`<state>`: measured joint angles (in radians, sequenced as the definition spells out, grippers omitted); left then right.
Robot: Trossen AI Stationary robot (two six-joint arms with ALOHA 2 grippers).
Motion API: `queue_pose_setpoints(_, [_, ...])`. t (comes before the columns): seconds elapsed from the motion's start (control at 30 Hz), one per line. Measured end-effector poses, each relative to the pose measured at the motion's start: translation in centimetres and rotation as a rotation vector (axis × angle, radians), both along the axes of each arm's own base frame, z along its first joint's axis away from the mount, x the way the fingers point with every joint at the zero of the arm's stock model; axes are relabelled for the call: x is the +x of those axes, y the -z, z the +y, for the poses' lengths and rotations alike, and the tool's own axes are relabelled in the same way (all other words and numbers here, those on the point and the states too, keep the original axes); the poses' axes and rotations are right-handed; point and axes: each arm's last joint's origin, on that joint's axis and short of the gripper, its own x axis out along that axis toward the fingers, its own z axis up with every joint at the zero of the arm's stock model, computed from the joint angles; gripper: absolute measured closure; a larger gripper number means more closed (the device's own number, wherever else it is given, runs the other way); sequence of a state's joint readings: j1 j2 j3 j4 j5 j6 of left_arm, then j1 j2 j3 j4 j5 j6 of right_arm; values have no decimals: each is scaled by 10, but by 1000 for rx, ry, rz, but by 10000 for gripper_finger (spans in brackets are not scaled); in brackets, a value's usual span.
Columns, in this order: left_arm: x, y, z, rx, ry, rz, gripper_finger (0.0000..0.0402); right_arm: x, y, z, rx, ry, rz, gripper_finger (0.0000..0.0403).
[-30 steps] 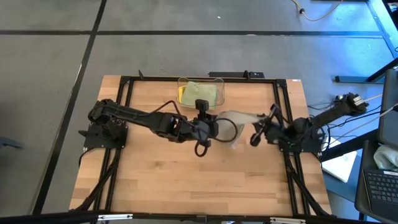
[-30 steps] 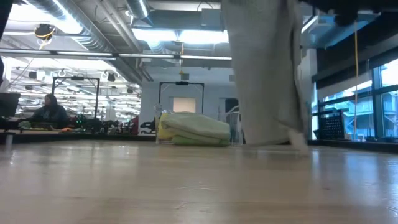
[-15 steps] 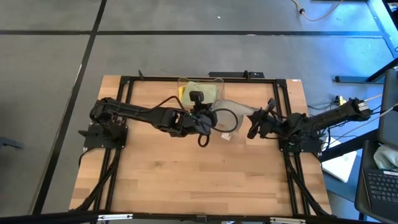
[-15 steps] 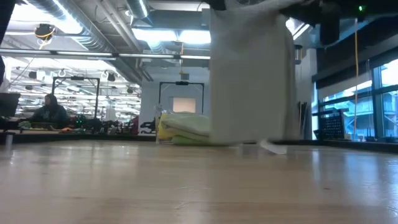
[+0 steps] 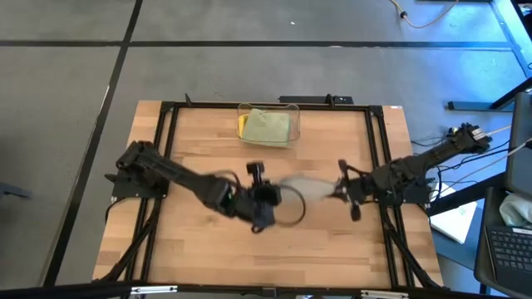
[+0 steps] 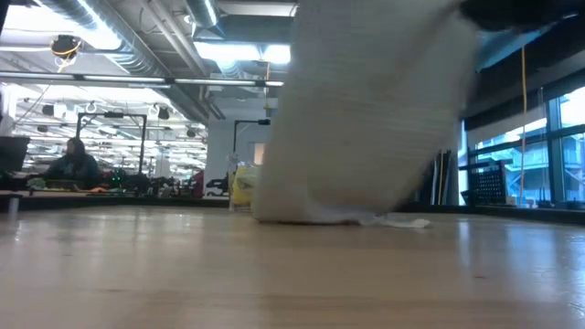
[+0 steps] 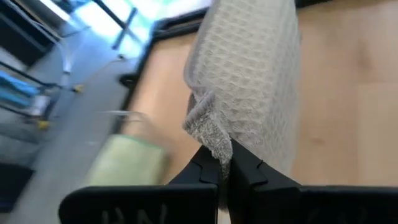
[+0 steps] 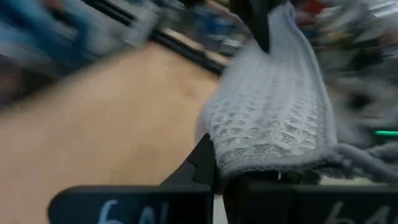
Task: Fold microfiber towels
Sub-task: Fold the gray microfiber cloth
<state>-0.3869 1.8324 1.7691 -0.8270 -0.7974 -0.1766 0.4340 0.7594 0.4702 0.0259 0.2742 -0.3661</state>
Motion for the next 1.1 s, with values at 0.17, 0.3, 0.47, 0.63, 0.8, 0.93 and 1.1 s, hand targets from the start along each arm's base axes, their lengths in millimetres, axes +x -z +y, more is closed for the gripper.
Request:
queue_pose_setpoints(0.17, [2,34,-49,-91,33,-43,402,-1,10,22,287,-202,162,390])
queue_pose_setpoints(0.3, [9,71,-84,-173,42,-71,402,4,30,43,437,-251,379,390])
queue_pose_setpoints(0.47, [20,111,-122,-268,97,-126,402,8,67,73,484,-259,640,390])
queue_pose_setpoints(0.63, [29,143,-132,-363,106,-93,401,14,95,95,476,-266,713,389])
queue_pose_setpoints(0.8, [31,167,-131,-380,54,-34,401,22,112,104,460,-238,684,387])
queue_pose_setpoints(0.93, [30,172,-120,-322,1,14,401,23,121,102,417,-170,694,387])
queue_pose_setpoints(1.1, [33,168,-101,-244,-27,62,401,22,121,94,344,-36,654,390])
